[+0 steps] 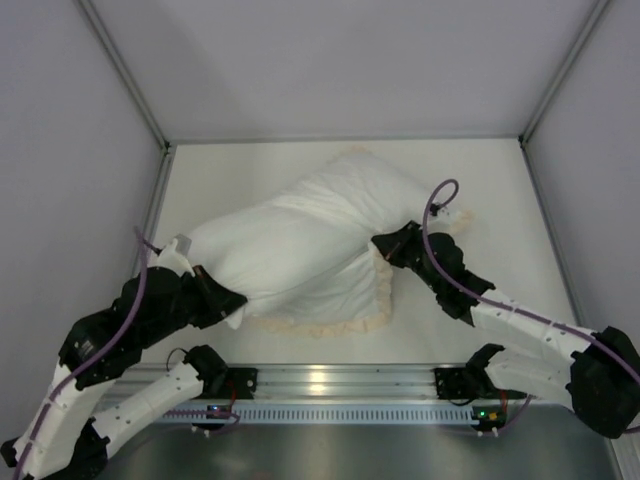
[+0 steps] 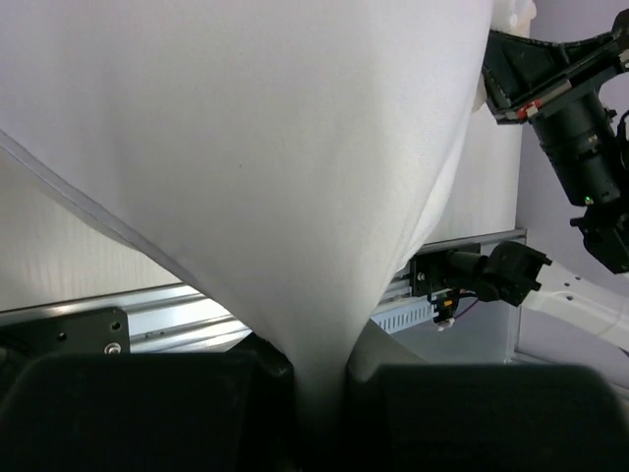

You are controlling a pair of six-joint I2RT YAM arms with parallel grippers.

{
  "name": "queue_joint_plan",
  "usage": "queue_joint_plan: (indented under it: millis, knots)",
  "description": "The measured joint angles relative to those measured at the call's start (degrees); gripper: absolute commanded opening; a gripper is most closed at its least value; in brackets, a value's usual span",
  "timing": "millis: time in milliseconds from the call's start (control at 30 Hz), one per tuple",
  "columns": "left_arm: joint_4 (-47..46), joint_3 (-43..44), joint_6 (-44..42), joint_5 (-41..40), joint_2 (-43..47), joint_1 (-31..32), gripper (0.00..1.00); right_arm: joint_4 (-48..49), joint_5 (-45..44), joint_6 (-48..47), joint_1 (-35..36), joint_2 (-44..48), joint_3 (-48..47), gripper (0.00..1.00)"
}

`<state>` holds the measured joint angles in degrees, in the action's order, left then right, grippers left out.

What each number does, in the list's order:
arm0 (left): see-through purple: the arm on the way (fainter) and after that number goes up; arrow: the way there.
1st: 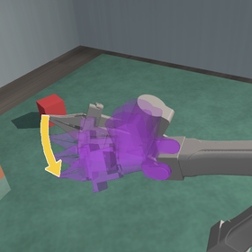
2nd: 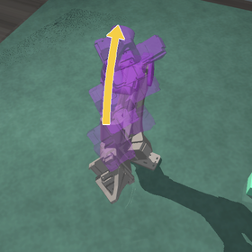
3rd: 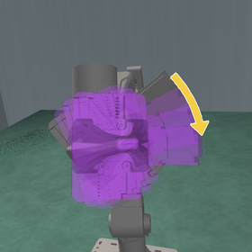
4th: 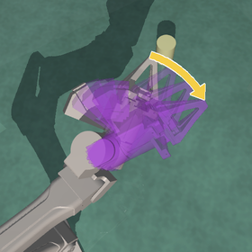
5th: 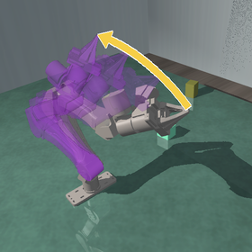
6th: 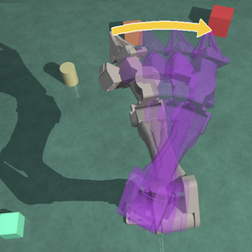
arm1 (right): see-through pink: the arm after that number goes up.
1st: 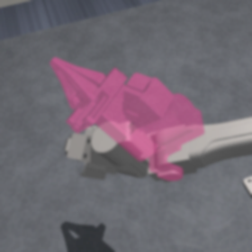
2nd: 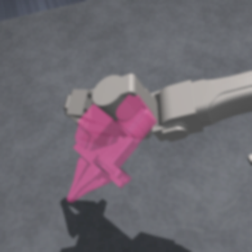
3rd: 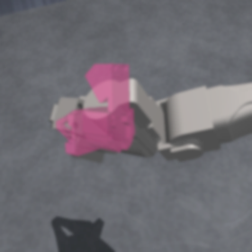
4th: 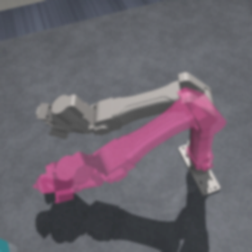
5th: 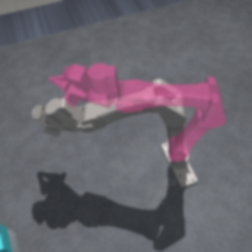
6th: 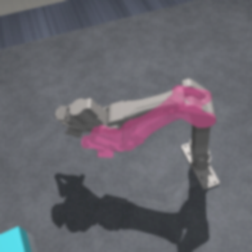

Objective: Remove the pillowcase from the pillow

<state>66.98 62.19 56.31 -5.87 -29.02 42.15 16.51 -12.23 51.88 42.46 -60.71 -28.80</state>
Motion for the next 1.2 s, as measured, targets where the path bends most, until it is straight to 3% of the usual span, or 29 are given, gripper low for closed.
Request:
queue_joint_plan:
  millis: [233, 400, 500, 533, 567, 733, 867, 1033, 1200]
  knots:
    - [5.57, 10.56, 0.74, -2.36, -0.66, 0.35, 0.00, -0.24, 15.26, -4.04, -17.73, 2.54, 0.02, 0.00]
    - [6.51, 10.16, 1.46, -2.51, -0.28, 0.39, 0.00, -1.79, 23.85, -7.80, -21.90, 4.39, 0.31, 0.00]
    - [7.54, 7.72, 1.70, -2.95, 1.33, 0.37, 0.00, -1.31, 30.69, -9.51, -22.38, 4.61, 1.36, 0.61]
    - [8.61, 6.84, 1.70, -3.37, 2.10, 0.37, 0.00, -1.49, 31.82, -9.84, -21.59, 4.74, 1.62, 0.76]
    - [9.86, 6.19, 1.70, -4.13, 2.84, 0.35, 0.00, -2.05, 31.95, -10.47, -20.41, 4.98, 1.75, 0.78]
    - [12.96, 5.20, 1.44, -7.17, 3.41, 0.22, 0.00, -10.71, 30.23, -12.11, -10.88, 11.06, 1.81, 0.84]
    - [13.40, 6.32, 0.48, -8.87, 2.03, 0.22, 0.00, -20.76, 23.32, -12.41, -10.47, 18.99, 1.68, 0.85]
    - [13.46, 9.97, -0.72, -11.10, -0.07, 0.22, 0.00, -32.15, 16.13, -12.09, -13.27, 22.10, 0.79, 0.86]
    - [13.77, 10.67, -1.03, -12.20, -0.15, 0.22, 0.00, -35.41, 14.21, -11.47, -21.53, 20.20, 2.19, 0.87]
